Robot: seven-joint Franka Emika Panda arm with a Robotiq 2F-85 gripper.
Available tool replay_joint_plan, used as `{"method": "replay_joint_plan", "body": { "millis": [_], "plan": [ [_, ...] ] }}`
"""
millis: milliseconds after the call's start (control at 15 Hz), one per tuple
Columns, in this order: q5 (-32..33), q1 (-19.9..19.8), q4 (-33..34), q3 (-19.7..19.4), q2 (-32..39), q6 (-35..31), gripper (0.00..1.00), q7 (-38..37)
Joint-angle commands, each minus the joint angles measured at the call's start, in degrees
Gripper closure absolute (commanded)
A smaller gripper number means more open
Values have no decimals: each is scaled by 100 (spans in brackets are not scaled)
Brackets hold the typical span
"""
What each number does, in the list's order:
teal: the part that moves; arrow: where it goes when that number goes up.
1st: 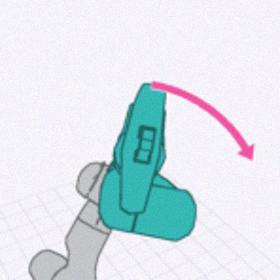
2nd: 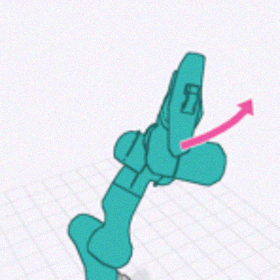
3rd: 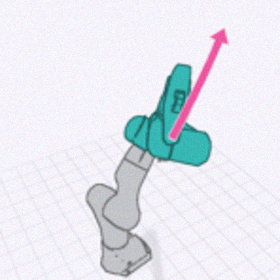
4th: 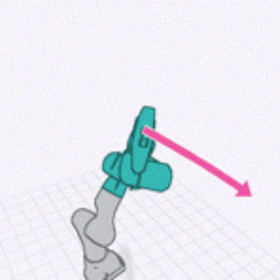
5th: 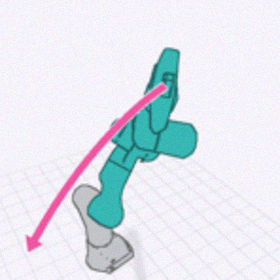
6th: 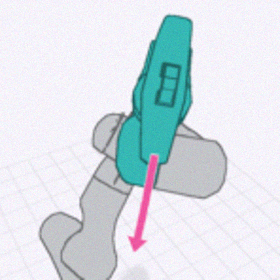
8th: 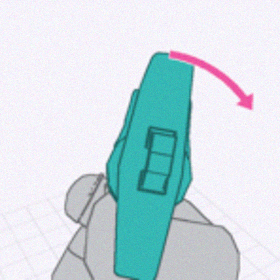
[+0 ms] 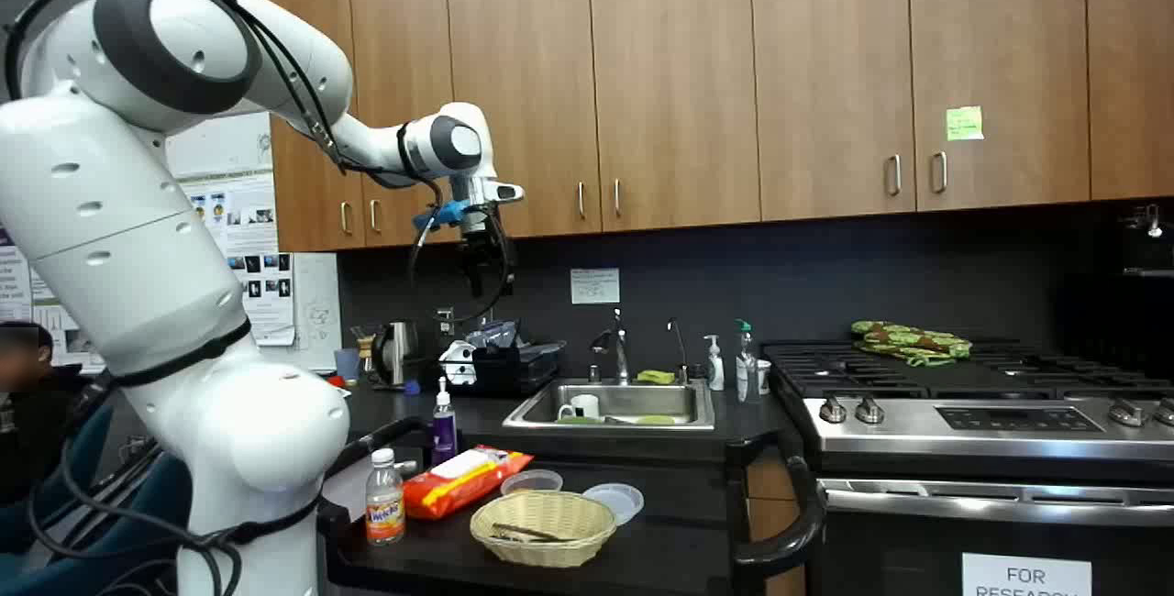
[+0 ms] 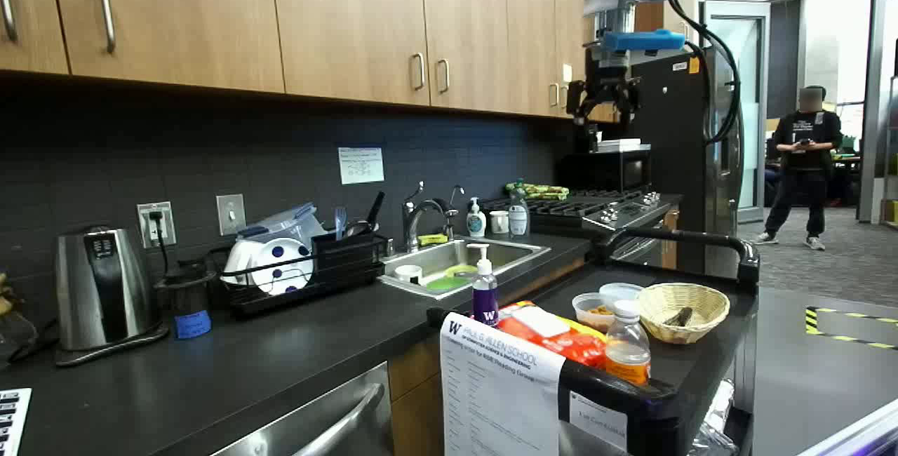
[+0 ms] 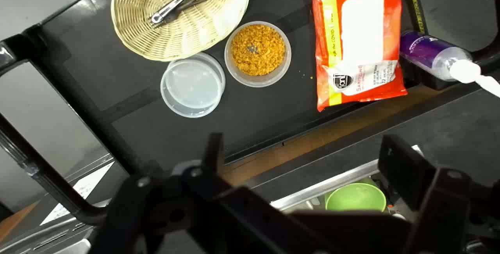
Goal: Move the plastic bowl to the right
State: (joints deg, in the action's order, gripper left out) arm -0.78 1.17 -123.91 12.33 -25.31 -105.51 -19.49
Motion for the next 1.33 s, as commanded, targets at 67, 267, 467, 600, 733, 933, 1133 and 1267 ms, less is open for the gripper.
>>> {"method": "replay_joint_plan", "body": {
  "millis": [67, 267, 467, 600, 733, 933, 1133, 1267],
  "plan": [
    [37, 89, 14, -72, 13, 10, 0, -30],
    [37, 89, 14, -71, 14, 9, 0, -30],
    [-2, 115, -51, -65, 30, -58, 0, -25],
    [-68, 154, -180, -59, 30, -210, 0, -59],
    [-147, 209, -288, -56, 63, -256, 0, -45],
    [-147, 280, -605, -9, 104, -581, 0, -88],
    [-187, 329, -997, 22, 113, -1054, 0, -246],
    [-179, 339, -1270, 71, 156, -1430, 0, -444]
  ]
}}
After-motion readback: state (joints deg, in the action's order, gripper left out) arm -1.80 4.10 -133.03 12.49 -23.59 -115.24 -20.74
